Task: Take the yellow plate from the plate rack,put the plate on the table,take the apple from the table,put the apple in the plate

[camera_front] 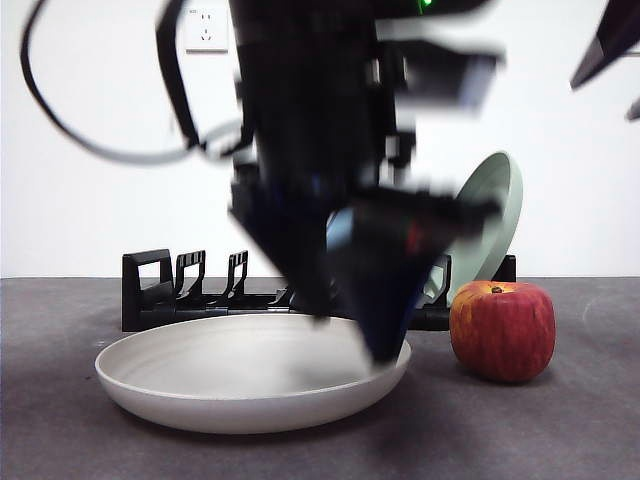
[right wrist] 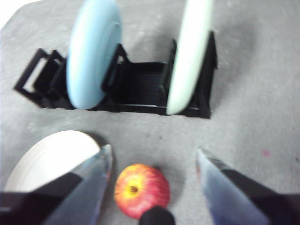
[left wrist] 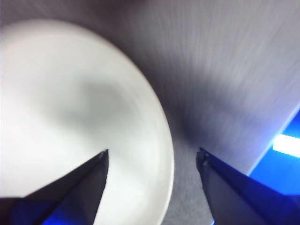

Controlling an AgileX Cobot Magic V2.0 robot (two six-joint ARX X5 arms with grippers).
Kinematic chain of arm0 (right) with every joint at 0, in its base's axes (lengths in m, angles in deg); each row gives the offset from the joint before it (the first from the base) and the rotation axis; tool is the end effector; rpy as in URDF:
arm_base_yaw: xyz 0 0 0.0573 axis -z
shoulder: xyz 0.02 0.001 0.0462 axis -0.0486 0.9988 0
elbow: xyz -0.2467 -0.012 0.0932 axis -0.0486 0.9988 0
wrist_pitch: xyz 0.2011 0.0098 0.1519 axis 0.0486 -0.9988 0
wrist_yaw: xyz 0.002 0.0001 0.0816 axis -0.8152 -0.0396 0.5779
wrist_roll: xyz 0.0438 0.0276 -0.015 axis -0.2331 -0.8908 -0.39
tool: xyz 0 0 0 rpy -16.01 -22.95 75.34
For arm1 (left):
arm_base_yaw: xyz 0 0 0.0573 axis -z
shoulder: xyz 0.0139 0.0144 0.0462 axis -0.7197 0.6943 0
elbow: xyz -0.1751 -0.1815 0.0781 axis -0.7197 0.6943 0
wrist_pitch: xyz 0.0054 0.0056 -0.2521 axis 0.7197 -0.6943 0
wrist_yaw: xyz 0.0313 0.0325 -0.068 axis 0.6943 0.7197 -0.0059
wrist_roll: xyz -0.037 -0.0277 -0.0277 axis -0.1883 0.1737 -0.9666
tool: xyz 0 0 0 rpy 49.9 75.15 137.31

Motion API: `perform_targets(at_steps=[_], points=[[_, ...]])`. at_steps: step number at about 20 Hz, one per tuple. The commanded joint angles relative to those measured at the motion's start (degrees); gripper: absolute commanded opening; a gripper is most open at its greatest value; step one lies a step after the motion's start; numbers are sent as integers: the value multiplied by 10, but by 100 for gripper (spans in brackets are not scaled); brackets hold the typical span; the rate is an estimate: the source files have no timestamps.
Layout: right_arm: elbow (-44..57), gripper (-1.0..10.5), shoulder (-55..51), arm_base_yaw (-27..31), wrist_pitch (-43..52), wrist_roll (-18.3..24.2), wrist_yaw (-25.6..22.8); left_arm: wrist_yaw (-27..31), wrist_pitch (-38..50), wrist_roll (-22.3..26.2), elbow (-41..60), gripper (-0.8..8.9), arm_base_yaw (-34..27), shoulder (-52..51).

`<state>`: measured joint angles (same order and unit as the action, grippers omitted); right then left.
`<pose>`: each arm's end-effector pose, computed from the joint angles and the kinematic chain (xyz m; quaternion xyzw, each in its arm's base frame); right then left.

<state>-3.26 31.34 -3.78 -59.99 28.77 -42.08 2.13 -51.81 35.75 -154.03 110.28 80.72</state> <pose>0.1838 0.0309 0.2986 0.0837 0.2968 0.1989 0.9302 0.1530 -0.2977 0.2111 0.3301 0.4449 -0.3091 0.7730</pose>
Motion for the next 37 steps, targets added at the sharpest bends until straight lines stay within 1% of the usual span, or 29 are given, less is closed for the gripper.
perform_targets(at_steps=[1,2,4,5,7,9,13,15,18,24,25,26,27,28,29,34,37], points=[[-42,413,10,-20,-31,25,-2,11,26,-4,0,322,-1,-76],[-58,414,17,-32,-50,33,-3,13,38,-3,0,322,-1,-113],[-86,415,41,-64,-81,44,-10,36,63,-1,-2,321,-4,-193],[-96,420,57,-83,-95,48,-29,55,74,5,-2,319,-7,-235],[-111,482,96,-122,-120,55,-73,93,98,21,-2,319,-12,-314],[-114,483,136,-158,-123,61,-115,136,116,39,-2,319,-16,-386],[-114,482,218,-196,-120,61,-152,203,127,59,-2,314,-17,-498],[-114,482,260,-203,-111,61,-166,221,126,60,-2,314,-17,-536],[-114,481,324,-203,-88,61,-165,221,124,60,-2,314,-17,-573],[-114,471,431,-206,-75,61,-164,221,109,59,-2,314,-17,-581],[-114,449,440,-206,-75,60,-165,220,105,59,-2,314,-17,-581],[-114,356,444,-206,-75,60,-165,220,102,59,-2,314,-17,-581],[-114,237,444,-206,-74,59,-166,220,100,59,-2,314,-17,-581],[-114,79,443,-206,-73,58,-166,220,97,59,-2,314,-17,-581],[-114,-23,442,-206,-73,58,-168,220,95,59,-2,314,-17,-581],[-121,-12,411,-210,-81,57,-170,220,85,59,-2,314,-17,-581],[-161,-12,374,-228,-106,41,-168,220,85,59,-2,314,-17,-581]])
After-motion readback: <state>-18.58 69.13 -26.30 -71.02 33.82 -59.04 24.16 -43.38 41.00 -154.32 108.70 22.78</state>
